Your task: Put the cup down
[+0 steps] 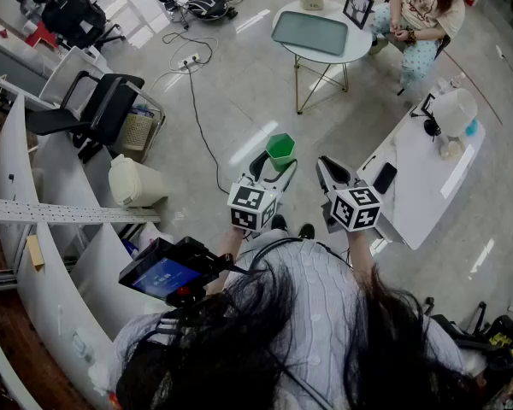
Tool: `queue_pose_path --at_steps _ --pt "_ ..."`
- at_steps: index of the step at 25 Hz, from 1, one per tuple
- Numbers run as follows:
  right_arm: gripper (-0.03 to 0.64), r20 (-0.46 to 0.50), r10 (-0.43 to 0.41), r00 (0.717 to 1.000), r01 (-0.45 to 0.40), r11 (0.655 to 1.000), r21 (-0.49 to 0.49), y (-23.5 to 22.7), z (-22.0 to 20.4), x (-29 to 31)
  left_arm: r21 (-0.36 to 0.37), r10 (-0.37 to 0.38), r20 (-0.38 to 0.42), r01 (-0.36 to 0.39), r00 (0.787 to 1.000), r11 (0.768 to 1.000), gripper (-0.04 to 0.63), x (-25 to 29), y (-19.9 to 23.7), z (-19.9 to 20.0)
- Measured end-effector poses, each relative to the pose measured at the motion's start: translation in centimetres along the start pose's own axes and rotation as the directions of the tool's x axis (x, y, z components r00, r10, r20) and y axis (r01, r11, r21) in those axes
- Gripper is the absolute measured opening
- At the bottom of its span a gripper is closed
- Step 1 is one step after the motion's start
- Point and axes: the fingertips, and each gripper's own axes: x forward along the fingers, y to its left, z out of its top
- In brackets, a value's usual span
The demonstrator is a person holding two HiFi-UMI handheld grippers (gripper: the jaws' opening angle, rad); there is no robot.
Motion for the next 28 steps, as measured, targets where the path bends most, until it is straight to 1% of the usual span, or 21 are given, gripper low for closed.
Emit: queue_pose_path --at_steps 10,17,24,28 --pt "0.051 -0.005 0.004 1.000 -0.004 1.000 -0.007 0.3 0.2 0.2 -0.006 0.002 0.009 -0.002 1.000 1.000 0.291 -0.1 0.2 0.3" --pt "0.051 0.032 0.001 0.999 -0.001 1.000 0.008 0.8 0.8 1.0 -0.010 0.008 0.020 -0.008 1.000 1.000 0.291 -0.8 1.2 0.4" --pt "0.051 0.035 0.000 0.999 -0.001 1.000 0.018 1.1 0.6 1.8 -0.012 0.000 0.021 0.001 1.000 1.000 0.291 -1.0 1.8 0.1" --pt "0.051 0.039 0.000 0.999 -0.001 1.000 0.025 2.6 0.3 2.7 -0.009 -0.017 0.021 0.017 1.000 1.000 0.291 -1.7 3.0 -0.2"
